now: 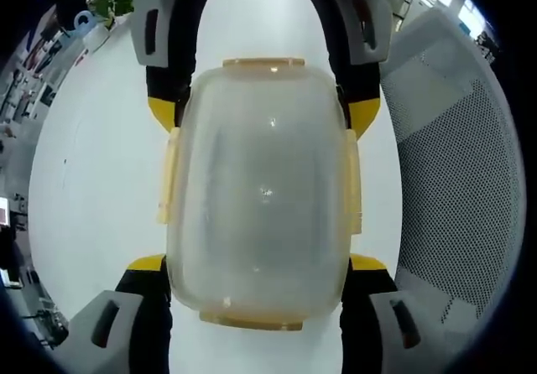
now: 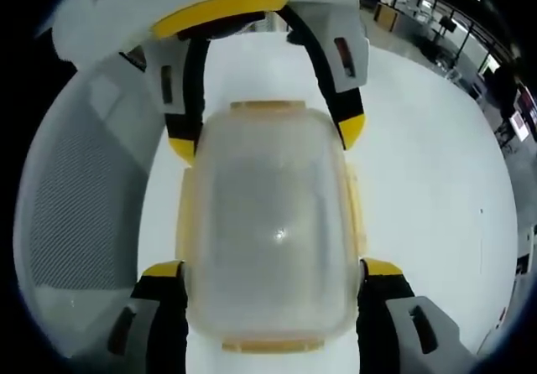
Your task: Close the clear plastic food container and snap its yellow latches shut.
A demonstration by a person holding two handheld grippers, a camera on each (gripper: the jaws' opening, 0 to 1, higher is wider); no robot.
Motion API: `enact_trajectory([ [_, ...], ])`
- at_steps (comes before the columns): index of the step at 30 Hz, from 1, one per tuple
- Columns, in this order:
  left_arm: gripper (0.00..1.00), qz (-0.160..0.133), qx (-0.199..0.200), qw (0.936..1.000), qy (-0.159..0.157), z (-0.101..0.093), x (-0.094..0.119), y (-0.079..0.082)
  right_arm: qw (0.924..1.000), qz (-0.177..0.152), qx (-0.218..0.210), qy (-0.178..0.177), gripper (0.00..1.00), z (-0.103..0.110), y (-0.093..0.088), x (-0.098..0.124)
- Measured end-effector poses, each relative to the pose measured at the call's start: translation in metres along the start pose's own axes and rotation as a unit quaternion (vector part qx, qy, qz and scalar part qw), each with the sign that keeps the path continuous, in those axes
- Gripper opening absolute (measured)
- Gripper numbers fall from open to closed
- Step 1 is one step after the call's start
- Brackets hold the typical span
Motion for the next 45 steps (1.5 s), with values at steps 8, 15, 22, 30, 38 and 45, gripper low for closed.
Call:
enact_trajectory([
  [8, 0.84, 0.003, 0.0, 1.0, 0.0, 0.0, 0.0, 0.0, 1.0, -0.004, -0.001, 0.0, 0.83, 0.0, -0.001, 0.0],
  [15, 0.84, 0.002, 0.0, 1.0, 0.001, 0.001, 0.0, 0.0, 1.0, -0.002, -0.002, -0.003, 0.84, 0.0, 0.0, -0.001],
  [22, 0.84, 0.0, 0.0, 1.0, 0.0, 0.008, -0.001, -0.001, 1.0, 0.001, -0.003, -0.004, 0.84, -0.008, 0.001, 0.0],
  [30, 0.84, 0.001, 0.004, 1.0, 0.0, 0.015, -0.001, -0.002, 1.0, 0.0, 0.0, -0.002, 0.84, -0.017, 0.003, -0.001],
  [38, 0.84, -0.001, 0.009, 1.0, -0.001, 0.023, -0.002, -0.004, 1.0, 0.0, 0.004, 0.0, 0.84, -0.025, 0.005, -0.001],
  [45, 0.84, 0.002, 0.005, 1.0, -0.001, 0.029, -0.002, -0.005, 1.0, -0.005, 0.0, 0.0, 0.84, -0.03, 0.006, -0.001],
])
Point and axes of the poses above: the point that each gripper's makers call its tool centre point, and the gripper's own axes: x roughly backward along the fingers, z roughly to its left, y roughly out of its top, the point moved 6 cm from there along x, roughly backward along the fingers, and after that the axes turned 13 degrees about z, right-handed, at the moved point
